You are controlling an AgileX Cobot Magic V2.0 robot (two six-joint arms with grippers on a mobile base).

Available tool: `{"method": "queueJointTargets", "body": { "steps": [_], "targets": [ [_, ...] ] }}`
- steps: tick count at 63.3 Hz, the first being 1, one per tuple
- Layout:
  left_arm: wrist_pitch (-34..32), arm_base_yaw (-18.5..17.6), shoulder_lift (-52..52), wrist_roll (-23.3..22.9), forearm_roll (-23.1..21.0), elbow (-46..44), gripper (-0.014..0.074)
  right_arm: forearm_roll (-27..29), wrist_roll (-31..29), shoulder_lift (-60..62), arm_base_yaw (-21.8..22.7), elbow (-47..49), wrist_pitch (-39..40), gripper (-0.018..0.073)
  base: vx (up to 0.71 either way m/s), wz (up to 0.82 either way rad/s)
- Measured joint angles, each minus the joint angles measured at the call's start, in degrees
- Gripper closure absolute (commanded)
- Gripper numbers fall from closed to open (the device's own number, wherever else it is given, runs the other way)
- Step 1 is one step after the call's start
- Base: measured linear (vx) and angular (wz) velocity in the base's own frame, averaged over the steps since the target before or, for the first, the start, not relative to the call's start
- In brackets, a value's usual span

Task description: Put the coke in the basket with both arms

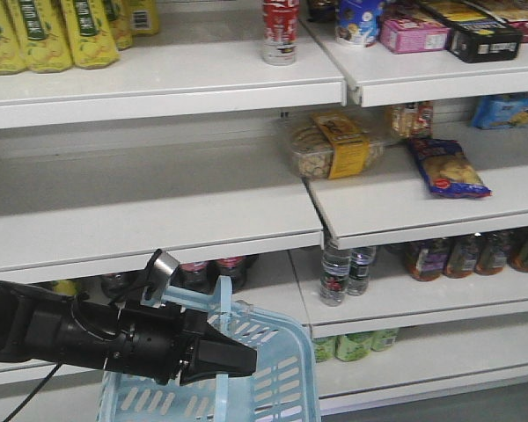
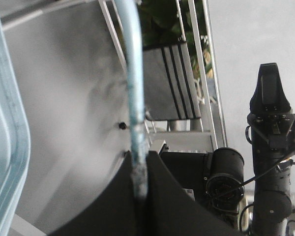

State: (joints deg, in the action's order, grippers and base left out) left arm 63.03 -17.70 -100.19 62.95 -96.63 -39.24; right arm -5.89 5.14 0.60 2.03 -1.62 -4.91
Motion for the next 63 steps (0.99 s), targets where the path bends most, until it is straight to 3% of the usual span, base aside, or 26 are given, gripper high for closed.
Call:
{"method": "queueJointTargets", "body": {
  "steps": [32, 63],
  "targets": [
    [-0.1, 0.0, 0.0, 0.0, 0.0, 0.0, 0.0602, 0.0, 0.0, 0.0, 0.0, 0.0, 0.0, 0.0567, 0.08, 0.34],
    [-0.1, 0.0, 0.0, 0.0, 0.0, 0.0, 0.0603, 0.0, 0.0, 0.0, 0.0, 0.0, 0.0, 0.0567, 0.05, 0.05]
  ]
}}
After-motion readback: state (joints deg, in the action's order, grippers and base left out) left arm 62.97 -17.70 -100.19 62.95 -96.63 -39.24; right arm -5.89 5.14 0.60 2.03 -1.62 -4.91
